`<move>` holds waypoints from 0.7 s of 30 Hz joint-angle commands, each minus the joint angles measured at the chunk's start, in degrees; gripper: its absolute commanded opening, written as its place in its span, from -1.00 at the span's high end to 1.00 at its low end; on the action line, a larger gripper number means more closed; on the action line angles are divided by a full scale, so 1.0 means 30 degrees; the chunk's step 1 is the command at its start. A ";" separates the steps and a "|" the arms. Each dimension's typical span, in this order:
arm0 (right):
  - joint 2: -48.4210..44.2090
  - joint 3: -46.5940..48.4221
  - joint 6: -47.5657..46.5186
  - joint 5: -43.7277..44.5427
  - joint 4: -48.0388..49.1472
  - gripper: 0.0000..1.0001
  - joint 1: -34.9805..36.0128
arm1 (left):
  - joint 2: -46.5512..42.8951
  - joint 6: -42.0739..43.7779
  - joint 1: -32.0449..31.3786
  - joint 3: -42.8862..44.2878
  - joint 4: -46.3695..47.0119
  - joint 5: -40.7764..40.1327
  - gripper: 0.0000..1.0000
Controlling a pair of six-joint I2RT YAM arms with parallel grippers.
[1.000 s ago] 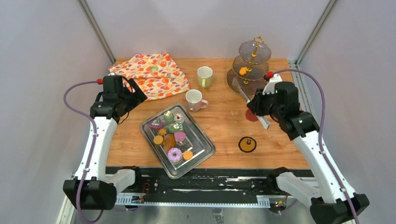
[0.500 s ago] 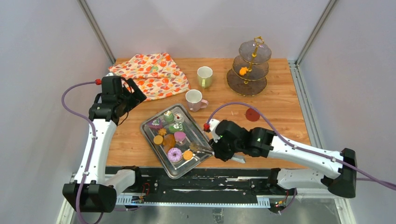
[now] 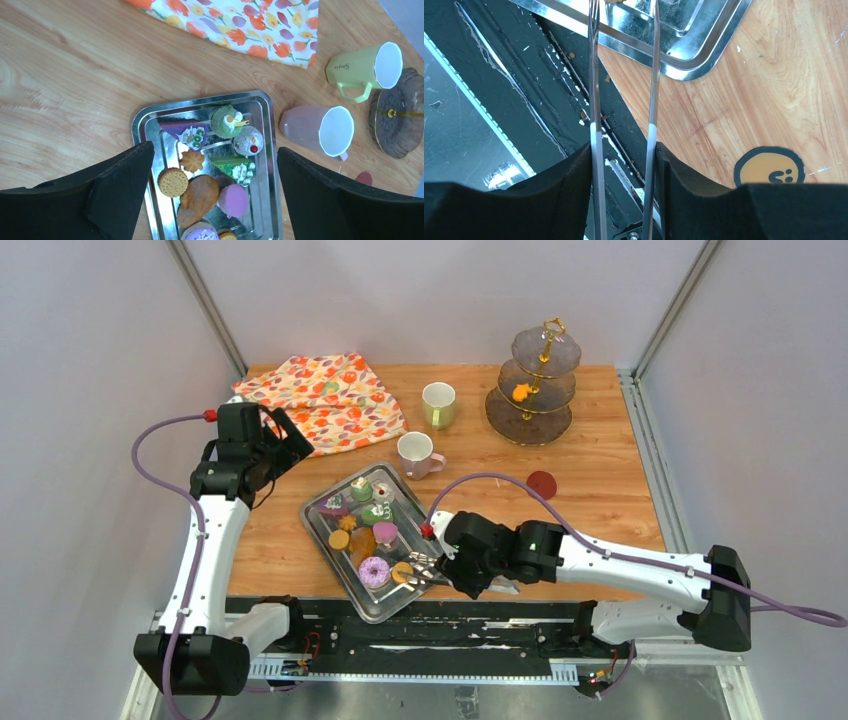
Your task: Serve the afternoon tea
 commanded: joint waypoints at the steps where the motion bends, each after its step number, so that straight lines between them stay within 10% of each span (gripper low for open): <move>1: -0.0052 -0.0501 -0.0339 -0.0178 0.0698 0.08 0.0488 | 0.0111 -0.0077 -0.0113 -0.0050 0.0118 0.0226 -0.96; 21: 0.1257 -0.0483 -0.0373 -0.0021 0.1814 0.06 0.1007 | 0.0238 -0.0119 -0.0105 -0.0145 0.0275 0.0407 -0.96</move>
